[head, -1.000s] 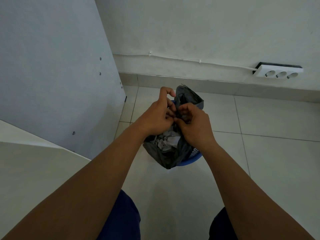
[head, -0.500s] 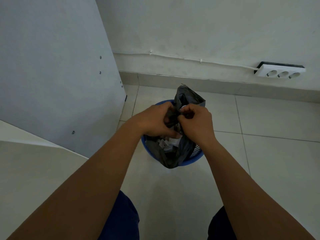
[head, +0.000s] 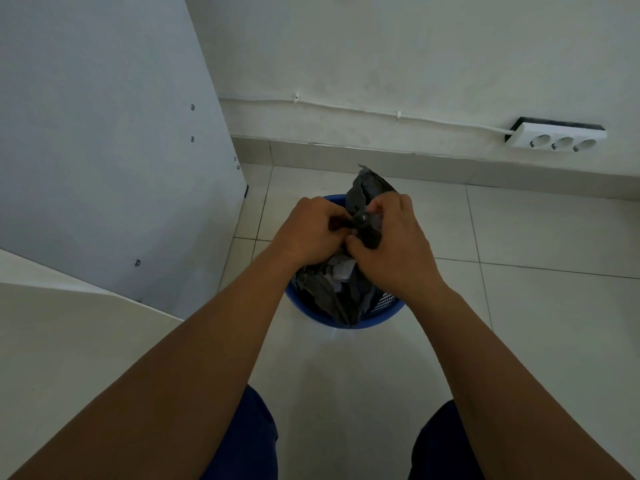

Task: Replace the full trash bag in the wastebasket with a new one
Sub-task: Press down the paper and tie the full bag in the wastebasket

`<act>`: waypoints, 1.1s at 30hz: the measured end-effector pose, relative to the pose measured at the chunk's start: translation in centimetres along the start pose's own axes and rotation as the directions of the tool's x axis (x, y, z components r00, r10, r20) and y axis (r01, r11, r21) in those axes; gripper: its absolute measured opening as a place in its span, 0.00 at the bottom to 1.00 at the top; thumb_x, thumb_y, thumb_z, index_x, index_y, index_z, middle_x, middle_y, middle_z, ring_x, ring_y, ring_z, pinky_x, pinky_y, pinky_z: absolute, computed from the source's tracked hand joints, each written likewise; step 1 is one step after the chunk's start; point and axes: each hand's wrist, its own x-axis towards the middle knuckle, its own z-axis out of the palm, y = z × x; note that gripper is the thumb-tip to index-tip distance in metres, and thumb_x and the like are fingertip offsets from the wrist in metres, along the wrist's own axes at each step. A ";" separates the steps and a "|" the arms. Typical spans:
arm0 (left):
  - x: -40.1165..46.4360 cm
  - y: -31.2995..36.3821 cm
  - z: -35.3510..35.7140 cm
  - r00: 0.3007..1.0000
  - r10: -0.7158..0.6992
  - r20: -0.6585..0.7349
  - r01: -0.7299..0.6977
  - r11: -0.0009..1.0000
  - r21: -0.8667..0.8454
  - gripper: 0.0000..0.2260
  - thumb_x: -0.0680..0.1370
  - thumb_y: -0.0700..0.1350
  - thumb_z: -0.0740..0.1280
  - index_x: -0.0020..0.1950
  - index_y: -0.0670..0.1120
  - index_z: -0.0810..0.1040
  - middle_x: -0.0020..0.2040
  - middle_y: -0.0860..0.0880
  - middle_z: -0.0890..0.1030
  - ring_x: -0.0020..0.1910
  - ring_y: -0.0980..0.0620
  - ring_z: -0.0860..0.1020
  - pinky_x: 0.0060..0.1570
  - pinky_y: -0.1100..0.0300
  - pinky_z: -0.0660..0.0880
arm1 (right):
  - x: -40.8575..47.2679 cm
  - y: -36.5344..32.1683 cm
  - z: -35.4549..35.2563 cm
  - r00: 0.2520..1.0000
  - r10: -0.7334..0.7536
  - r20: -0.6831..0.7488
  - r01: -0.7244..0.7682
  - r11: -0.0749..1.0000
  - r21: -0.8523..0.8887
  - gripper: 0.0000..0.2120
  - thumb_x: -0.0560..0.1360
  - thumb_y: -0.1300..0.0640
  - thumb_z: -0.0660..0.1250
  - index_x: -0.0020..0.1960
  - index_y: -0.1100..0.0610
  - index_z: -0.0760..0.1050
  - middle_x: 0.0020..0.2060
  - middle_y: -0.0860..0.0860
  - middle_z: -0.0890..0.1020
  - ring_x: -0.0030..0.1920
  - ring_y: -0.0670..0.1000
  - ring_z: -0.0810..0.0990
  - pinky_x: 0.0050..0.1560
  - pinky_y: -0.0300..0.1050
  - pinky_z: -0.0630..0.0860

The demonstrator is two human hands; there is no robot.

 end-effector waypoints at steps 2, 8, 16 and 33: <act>0.2 -0.1 -0.2 1.000 -0.022 0.015 0.022 1.000 -0.014 0.07 0.77 0.44 0.71 0.54 0.49 0.87 0.46 0.49 0.86 0.39 0.59 0.81 0.43 0.66 0.76 | -1.4 -0.7 -0.7 0.987 -0.127 0.101 0.129 0.992 -0.014 0.25 0.66 0.39 0.75 0.56 0.46 0.68 0.55 0.47 0.67 0.50 0.49 0.74 0.49 0.44 0.77; 0.6 -0.4 -0.1 0.998 -0.063 0.020 0.064 0.995 -0.077 0.05 0.76 0.48 0.73 0.51 0.52 0.86 0.47 0.52 0.86 0.44 0.57 0.82 0.49 0.62 0.78 | -2.1 -0.3 -1.2 0.855 -0.072 0.513 0.307 0.868 -0.389 0.25 0.64 0.36 0.76 0.57 0.44 0.77 0.56 0.47 0.66 0.58 0.49 0.64 0.66 0.46 0.65; 0.3 -1.2 -0.8 0.978 -0.056 0.202 0.099 0.973 -0.208 0.07 0.77 0.44 0.72 0.52 0.55 0.85 0.50 0.56 0.85 0.50 0.57 0.82 0.57 0.59 0.77 | 0.2 -0.1 -1.5 0.981 -0.106 0.160 0.144 0.958 -0.247 0.11 0.78 0.57 0.66 0.55 0.46 0.84 0.55 0.49 0.81 0.53 0.52 0.78 0.47 0.42 0.70; -0.2 -1.2 -0.4 0.988 0.032 0.149 -0.010 0.989 -0.146 0.10 0.76 0.40 0.73 0.49 0.56 0.82 0.43 0.62 0.79 0.44 0.65 0.78 0.45 0.72 0.70 | 5.1 2.5 -2.1 0.939 0.314 -0.141 -0.305 0.949 0.083 0.20 0.75 0.49 0.70 0.65 0.55 0.76 0.60 0.52 0.80 0.61 0.53 0.77 0.63 0.51 0.75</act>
